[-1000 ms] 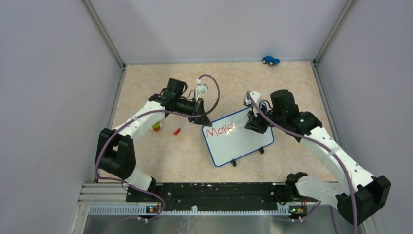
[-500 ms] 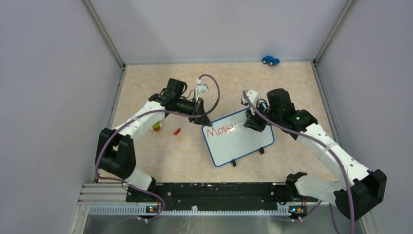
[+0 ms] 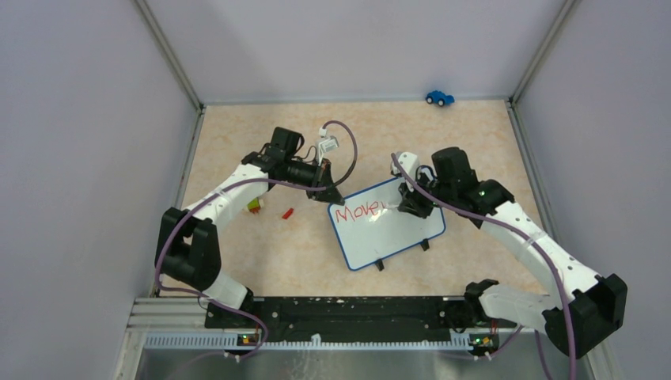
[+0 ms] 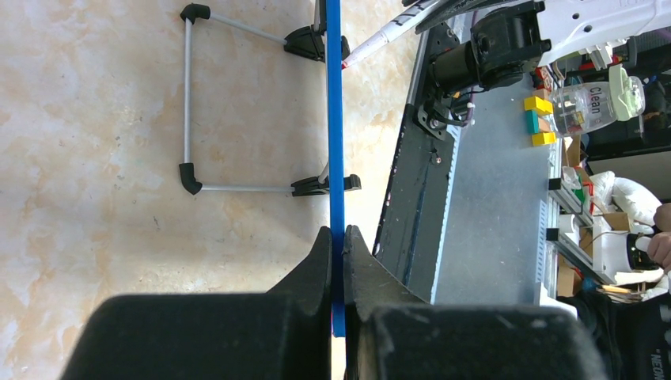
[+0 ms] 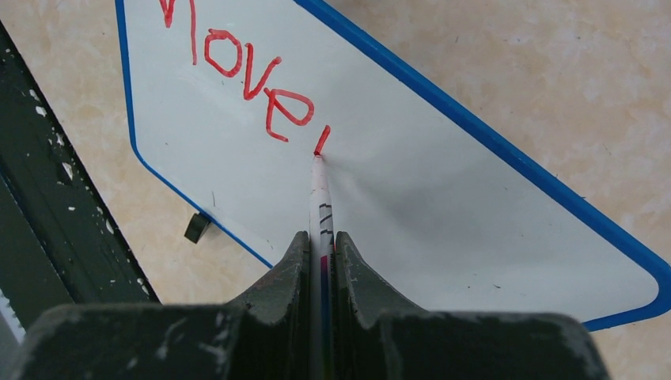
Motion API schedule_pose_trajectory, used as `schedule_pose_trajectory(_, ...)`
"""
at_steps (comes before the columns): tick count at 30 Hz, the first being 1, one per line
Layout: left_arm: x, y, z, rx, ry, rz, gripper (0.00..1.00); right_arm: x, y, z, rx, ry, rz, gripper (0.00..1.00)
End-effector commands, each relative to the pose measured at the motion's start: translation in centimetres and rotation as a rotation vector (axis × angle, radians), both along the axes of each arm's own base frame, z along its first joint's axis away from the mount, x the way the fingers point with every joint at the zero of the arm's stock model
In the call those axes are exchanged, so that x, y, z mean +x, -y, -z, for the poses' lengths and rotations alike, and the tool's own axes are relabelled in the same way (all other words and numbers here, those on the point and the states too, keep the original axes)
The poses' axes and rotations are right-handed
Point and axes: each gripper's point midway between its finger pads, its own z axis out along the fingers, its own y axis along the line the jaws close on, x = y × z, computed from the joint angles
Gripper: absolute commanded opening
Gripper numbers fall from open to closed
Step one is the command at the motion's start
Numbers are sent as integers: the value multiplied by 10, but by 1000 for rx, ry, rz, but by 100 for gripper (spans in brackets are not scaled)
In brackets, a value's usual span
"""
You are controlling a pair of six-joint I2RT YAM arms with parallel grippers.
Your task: Write a sentence on the whiteboard
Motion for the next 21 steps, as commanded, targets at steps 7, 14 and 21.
schedule_pose_trajectory(7,-5,2,3,1,-7,31,0,15,2,-23,3,90,43,0)
schedule_pose_trajectory(14,-6,2,4,2,-7,30,0,22,0,-39,30,118,71,0)
schedule_pose_trajectory(21,-5,1,4,1,-3,30,0,24,2,-38,27,116,80,0)
